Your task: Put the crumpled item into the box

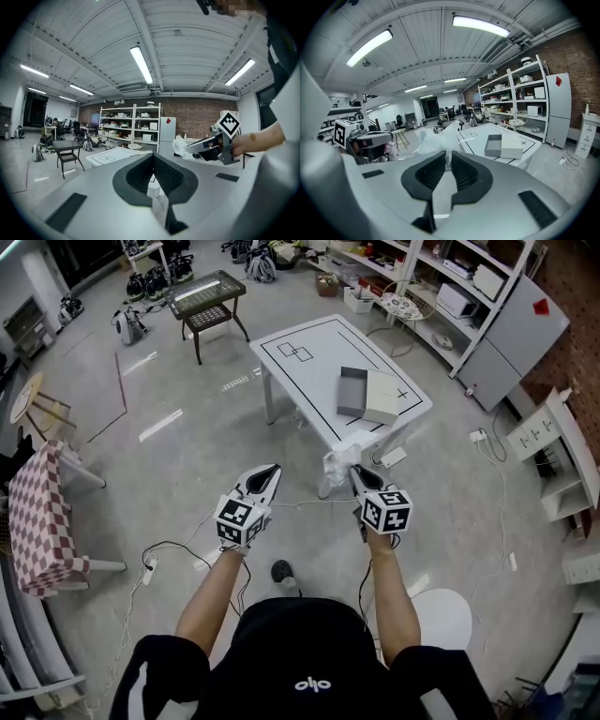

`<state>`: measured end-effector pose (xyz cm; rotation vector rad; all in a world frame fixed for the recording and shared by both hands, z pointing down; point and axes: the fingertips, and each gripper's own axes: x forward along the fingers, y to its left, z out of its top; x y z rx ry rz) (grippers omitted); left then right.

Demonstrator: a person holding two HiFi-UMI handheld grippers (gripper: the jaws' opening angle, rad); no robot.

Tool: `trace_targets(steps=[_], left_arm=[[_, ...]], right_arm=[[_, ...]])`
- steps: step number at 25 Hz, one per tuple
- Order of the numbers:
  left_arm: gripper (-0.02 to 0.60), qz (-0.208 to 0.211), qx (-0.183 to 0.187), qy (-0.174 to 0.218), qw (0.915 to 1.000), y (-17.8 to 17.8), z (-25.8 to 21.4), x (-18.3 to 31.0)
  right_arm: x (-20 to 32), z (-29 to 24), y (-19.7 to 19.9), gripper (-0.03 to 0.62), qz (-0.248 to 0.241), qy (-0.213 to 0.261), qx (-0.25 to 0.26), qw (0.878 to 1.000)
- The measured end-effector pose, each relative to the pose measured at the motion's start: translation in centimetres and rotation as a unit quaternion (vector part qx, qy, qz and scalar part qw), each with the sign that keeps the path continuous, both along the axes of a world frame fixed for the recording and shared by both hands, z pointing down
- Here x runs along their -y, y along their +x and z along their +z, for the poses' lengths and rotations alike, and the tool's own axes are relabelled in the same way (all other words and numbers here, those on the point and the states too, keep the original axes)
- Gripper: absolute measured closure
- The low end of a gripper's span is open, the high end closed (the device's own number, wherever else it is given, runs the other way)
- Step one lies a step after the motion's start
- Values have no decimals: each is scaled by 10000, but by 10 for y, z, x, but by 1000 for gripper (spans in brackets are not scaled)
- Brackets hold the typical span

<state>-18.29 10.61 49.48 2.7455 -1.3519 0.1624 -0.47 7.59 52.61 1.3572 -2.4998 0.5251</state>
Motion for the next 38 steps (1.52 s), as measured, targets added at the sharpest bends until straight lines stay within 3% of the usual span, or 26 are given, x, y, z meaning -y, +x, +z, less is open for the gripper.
trace_targets(steps=[12, 22, 30, 38], left_arm=[[575, 152, 81, -120, 9998, -11, 12, 89], [575, 257, 243, -179, 9992, 18, 25, 222], [575, 186, 96, -121, 9997, 56, 7, 347], [575, 137, 29, -116, 9998, 90, 10, 422]], right_arm=[[90, 12, -14, 545, 150, -33, 48, 9999], [224, 20, 12, 545, 173, -49, 124, 9998], [345, 9, 45, 545, 110, -40, 122, 9999], [419, 14, 78, 545, 59, -86, 85, 9999]])
